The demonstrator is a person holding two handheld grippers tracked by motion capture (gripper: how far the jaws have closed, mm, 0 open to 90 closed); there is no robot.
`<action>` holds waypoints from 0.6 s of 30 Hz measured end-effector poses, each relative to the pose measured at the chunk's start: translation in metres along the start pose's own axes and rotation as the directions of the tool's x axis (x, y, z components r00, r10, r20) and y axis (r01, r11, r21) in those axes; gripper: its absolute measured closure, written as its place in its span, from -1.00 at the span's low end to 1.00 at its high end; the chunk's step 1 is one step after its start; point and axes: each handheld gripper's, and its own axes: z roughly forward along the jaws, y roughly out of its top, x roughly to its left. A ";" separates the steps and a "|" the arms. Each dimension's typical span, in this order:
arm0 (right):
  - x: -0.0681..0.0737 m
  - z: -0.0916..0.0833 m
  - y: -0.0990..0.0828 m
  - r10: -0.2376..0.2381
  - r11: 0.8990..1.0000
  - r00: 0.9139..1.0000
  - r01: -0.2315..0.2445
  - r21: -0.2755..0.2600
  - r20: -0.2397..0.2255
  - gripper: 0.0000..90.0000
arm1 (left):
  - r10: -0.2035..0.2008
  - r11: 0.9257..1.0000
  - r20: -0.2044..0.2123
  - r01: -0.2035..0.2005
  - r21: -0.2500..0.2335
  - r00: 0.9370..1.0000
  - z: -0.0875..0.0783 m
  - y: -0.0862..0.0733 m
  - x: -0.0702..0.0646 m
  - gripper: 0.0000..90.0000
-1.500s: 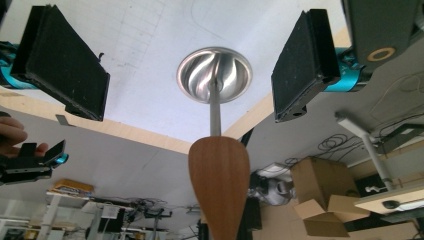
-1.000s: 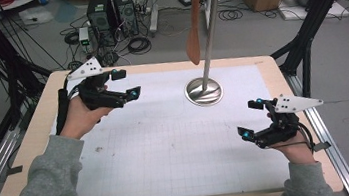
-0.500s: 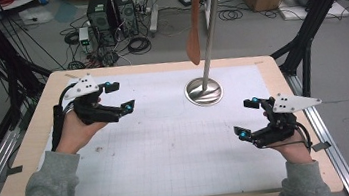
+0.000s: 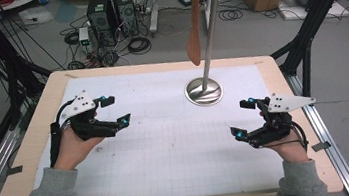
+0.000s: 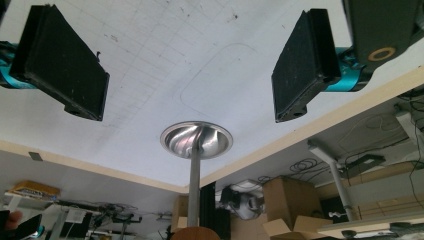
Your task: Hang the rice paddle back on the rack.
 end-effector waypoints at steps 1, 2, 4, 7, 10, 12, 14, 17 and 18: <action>0.000 0.000 0.000 0.005 1.000 1.000 -0.005 0.003 -0.001 -0.92 | -0.005 1.000 -0.004 0.005 -0.006 1.000 -0.002 -0.002 0.000 -0.65; 0.000 0.001 0.000 0.003 1.000 1.000 -0.003 0.005 -0.001 -0.92 | -0.008 1.000 -0.006 0.008 -0.013 1.000 -0.003 -0.004 0.000 -0.65; -0.001 0.002 0.000 -0.004 1.000 1.000 0.004 0.002 -0.002 -0.92 | -0.022 0.999 -0.015 0.021 -0.024 1.000 -0.006 -0.008 0.000 -0.65; 0.000 0.002 0.000 0.004 1.000 1.000 -0.004 0.009 -0.002 -0.92 | -0.036 0.999 -0.020 0.036 -0.025 0.999 -0.008 -0.017 -0.001 -0.65; 0.000 0.004 -0.001 0.002 1.000 1.000 -0.002 0.009 -0.003 -0.93 | -0.046 0.999 -0.024 0.045 -0.027 0.999 -0.011 -0.025 -0.002 -0.66; 0.000 0.004 -0.001 0.001 1.000 1.000 -0.001 0.009 -0.008 -0.93 | -0.043 0.999 -0.032 0.042 -0.028 0.999 -0.013 -0.029 -0.003 -0.66; 0.000 0.005 -0.001 0.003 1.000 1.000 -0.003 0.010 -0.008 -0.93 | -0.041 0.999 -0.036 0.040 -0.030 0.999 -0.015 -0.032 -0.003 -0.66; 0.000 0.006 -0.001 -0.001 1.000 1.000 0.001 0.008 -0.011 -0.93 | -0.041 0.999 -0.048 0.039 -0.035 0.998 -0.018 -0.034 -0.004 -0.66; 0.000 0.006 -0.001 -0.001 1.000 1.000 0.001 0.007 -0.012 -0.93 | -0.043 0.998 -0.049 0.041 -0.039 0.998 -0.019 -0.035 -0.004 -0.66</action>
